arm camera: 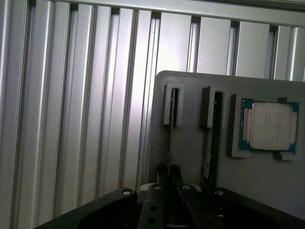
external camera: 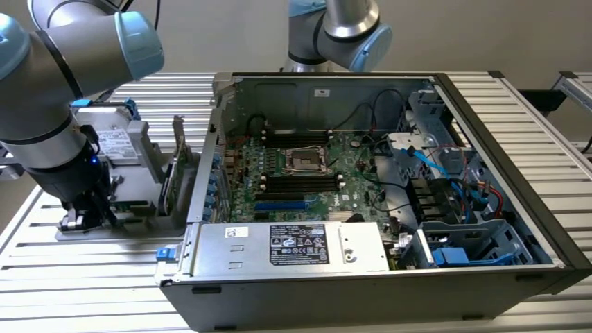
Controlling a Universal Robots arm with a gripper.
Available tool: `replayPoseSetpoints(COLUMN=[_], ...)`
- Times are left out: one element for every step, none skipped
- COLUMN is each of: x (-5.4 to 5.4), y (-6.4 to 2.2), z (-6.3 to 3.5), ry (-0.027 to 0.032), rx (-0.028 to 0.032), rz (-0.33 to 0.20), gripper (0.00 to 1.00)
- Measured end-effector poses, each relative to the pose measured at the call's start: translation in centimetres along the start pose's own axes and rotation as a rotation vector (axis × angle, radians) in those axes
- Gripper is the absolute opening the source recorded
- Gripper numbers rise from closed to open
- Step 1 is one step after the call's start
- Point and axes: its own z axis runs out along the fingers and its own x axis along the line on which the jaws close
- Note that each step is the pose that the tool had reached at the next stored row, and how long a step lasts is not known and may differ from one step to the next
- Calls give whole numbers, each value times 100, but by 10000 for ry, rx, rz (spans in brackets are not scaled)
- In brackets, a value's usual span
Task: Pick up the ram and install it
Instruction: 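Pick up the ram and move it above insertion slot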
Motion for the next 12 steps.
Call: replayPoseSetpoints(x=[0,0,0,0,0,0,0,0,0,0,0,-1], y=[0,0,0,0,0,0,0,0,0,0,0,0], z=[0,0,1,0,0,0,1,1,1,0,0,-3], ry=[-1,0,-1,0,-1,-1,-1,-1,-1,-1,-2,-4], rx=[1,1,1,1,1,0,1,1,1,1,2,5], rz=[0,0,0,0,0,0,0,0,0,-1,0,0], gripper=[13,13,13,13,13,13,13,13,13,13,13,13])
